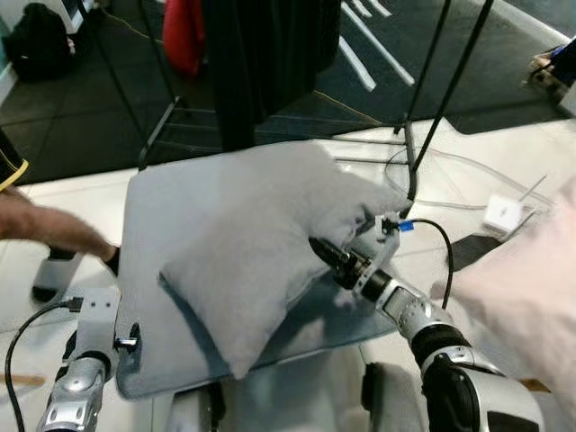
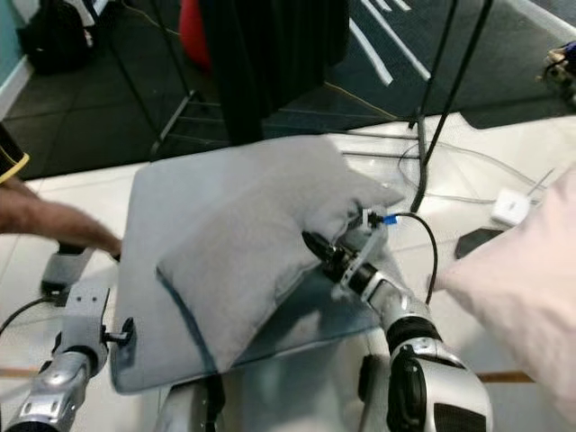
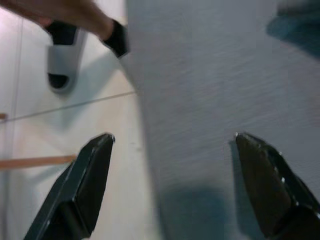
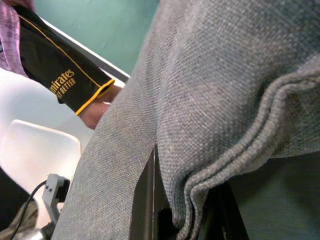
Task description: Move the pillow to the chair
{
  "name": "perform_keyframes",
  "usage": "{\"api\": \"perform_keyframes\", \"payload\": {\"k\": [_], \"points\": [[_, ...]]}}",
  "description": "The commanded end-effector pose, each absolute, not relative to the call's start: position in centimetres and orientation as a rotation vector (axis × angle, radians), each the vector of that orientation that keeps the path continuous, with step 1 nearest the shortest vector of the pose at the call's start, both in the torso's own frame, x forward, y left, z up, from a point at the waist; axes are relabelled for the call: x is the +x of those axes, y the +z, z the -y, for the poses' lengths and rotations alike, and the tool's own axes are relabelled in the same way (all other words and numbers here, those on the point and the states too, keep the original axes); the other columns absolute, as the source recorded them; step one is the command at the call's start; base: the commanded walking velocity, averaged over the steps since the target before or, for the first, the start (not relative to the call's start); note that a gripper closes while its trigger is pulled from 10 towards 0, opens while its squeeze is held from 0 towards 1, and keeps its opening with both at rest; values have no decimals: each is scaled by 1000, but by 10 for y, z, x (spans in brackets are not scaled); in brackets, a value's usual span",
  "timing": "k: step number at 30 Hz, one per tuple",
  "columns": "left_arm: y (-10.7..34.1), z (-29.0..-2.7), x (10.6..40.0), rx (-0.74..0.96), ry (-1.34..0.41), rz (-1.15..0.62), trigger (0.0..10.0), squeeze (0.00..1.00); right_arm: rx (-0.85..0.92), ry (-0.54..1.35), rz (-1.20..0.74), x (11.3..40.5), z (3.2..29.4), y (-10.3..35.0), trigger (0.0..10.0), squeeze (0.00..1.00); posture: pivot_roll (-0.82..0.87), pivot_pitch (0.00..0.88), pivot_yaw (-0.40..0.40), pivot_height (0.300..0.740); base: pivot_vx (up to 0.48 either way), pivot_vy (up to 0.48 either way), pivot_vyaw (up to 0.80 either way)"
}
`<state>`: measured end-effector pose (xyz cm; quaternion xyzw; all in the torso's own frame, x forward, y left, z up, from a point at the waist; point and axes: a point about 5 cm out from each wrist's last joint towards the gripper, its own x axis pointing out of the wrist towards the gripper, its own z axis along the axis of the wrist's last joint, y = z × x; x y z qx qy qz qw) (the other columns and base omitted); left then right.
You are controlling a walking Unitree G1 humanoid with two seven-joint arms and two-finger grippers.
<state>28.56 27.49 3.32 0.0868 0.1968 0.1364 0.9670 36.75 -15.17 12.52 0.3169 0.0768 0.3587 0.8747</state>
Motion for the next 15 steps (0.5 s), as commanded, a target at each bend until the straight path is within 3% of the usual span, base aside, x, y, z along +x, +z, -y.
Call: {"api": "perform_keyframes", "payload": {"k": [1,15], "points": [[18,-275,276,177,291,-463,10000,0,621,777,-108,372,157,141,0,0,-114,89,4,494,0,0,0],[-11,-267,258,104,332,-600,10000,0,573,673,-160,375,163,136,0,0,-141,40,-36,532,-36,0,0]]}}
